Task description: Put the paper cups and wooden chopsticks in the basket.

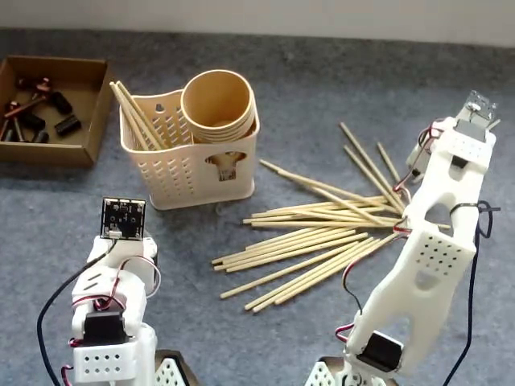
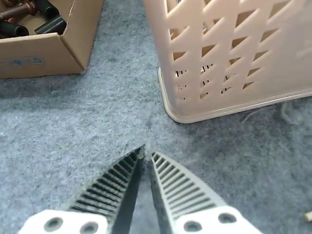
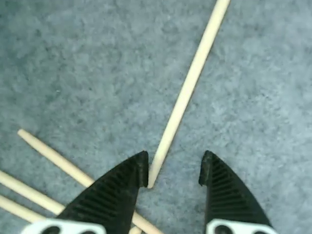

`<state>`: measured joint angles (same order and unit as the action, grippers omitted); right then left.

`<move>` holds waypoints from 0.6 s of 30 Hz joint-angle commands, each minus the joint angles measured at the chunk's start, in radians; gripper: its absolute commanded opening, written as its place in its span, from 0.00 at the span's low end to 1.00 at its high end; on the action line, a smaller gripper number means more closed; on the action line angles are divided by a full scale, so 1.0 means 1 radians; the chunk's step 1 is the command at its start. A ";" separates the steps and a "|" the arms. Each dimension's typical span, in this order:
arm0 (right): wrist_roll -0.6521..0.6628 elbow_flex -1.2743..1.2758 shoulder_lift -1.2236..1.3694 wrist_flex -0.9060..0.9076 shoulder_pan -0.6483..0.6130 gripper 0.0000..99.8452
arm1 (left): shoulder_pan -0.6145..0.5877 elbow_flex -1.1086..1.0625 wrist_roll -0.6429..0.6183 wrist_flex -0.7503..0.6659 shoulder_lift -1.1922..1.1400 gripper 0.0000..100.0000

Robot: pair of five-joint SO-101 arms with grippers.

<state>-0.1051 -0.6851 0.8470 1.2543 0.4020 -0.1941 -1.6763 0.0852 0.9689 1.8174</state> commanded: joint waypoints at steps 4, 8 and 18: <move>-0.008 -0.171 0.111 0.130 -0.025 0.16 | -0.008 -0.021 0.006 0.023 0.002 0.01; -0.002 -0.268 0.194 0.177 -0.025 0.04 | -0.008 -0.021 0.006 0.023 0.002 0.01; 0.002 -0.556 0.243 0.467 -0.024 0.01 | -0.008 -0.021 0.006 0.023 0.002 0.01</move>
<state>-0.1066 -1.1561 1.0986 1.6272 0.3974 -0.1956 -1.6763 0.0852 0.9889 1.8174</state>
